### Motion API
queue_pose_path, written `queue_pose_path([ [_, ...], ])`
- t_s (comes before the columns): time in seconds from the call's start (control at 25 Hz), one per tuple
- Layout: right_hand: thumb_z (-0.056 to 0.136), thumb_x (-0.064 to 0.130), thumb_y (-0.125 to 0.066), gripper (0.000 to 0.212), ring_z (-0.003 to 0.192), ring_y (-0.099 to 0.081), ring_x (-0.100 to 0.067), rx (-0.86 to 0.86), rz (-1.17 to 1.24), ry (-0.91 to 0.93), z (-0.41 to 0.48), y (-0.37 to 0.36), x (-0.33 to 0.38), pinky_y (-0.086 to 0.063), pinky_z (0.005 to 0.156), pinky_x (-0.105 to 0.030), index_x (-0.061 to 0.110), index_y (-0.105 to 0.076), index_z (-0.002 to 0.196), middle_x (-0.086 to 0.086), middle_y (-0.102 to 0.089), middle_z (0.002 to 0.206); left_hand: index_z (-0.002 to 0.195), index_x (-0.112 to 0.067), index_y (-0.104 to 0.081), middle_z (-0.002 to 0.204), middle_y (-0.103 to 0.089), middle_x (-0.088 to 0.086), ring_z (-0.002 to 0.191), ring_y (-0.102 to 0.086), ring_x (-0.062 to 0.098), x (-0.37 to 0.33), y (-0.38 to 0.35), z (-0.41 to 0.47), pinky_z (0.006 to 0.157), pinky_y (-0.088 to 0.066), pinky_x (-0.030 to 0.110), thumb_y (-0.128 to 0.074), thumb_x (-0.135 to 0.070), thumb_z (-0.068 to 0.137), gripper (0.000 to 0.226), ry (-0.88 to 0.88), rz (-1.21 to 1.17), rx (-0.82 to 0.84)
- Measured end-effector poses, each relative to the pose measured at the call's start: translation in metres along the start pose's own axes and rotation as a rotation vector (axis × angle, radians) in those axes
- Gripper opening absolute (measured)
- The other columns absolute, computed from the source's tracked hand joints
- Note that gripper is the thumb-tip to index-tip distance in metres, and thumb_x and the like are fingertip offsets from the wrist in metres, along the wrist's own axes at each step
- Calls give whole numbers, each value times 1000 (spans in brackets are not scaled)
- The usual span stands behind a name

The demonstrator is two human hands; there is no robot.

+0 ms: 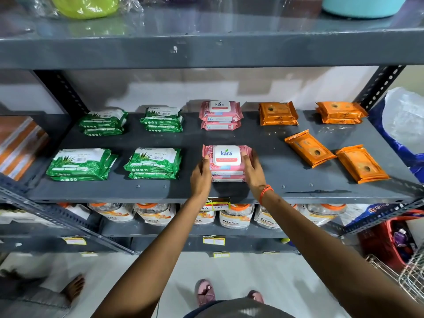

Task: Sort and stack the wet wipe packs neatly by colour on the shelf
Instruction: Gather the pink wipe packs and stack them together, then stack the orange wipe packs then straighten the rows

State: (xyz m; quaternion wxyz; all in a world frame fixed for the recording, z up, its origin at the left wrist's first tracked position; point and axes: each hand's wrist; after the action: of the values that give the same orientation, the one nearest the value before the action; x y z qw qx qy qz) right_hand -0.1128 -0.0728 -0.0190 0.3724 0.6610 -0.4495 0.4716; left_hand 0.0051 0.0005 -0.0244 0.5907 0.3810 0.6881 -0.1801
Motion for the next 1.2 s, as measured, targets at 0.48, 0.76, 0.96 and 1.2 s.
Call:
queue_pose_path([
  [0.48, 96, 42, -43, 58, 136, -37, -33, -248, -547, 252, 27, 56, 22, -32, 115, -42, 10, -35, 144, -15, -41, 149, 144, -5, -25, 156, -19, 15, 144, -16, 28, -15, -6, -3, 119, -14, 43, -44, -42, 94, 66, -457, 438, -346],
  [0.76, 87, 39, -57, 69, 133, -32, -45, -254, -1218, 112, 64, 191, 15, -25, 114, -53, 3, -31, 140, -28, -35, 143, 145, -12, -24, 156, -21, 9, 145, -12, 22, -11, -110, -58, 118, -13, 35, -35, -43, 95, 60, -866, 886, -210],
  [0.96, 88, 42, -55, 72, 127, -39, -44, -54, -1345, 279, 68, 209, 6, -31, 110, -50, 6, -27, 144, -23, -38, 141, 131, -4, -48, 147, -40, 15, 136, -37, 28, 17, -154, -69, 112, -34, 44, -47, -37, 93, 51, -749, 956, -18],
  [1.2, 78, 19, -72, 90, 130, -44, -38, 321, -1145, 200, 77, 228, 23, -41, 107, -45, 10, -18, 149, -18, -44, 144, 138, -4, -39, 146, -41, 12, 136, -38, 24, 27, -151, -73, 113, -30, 40, -31, -49, 94, 63, -629, 1137, -12],
])
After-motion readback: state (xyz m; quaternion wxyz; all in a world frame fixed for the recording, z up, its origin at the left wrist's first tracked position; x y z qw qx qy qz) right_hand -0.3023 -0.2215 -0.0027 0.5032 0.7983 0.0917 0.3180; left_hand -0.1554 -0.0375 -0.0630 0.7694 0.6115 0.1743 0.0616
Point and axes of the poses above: each hand's wrist, its own z-axis towards the middle knuckle, its own y-axis out of the back of the hand, x = y × z
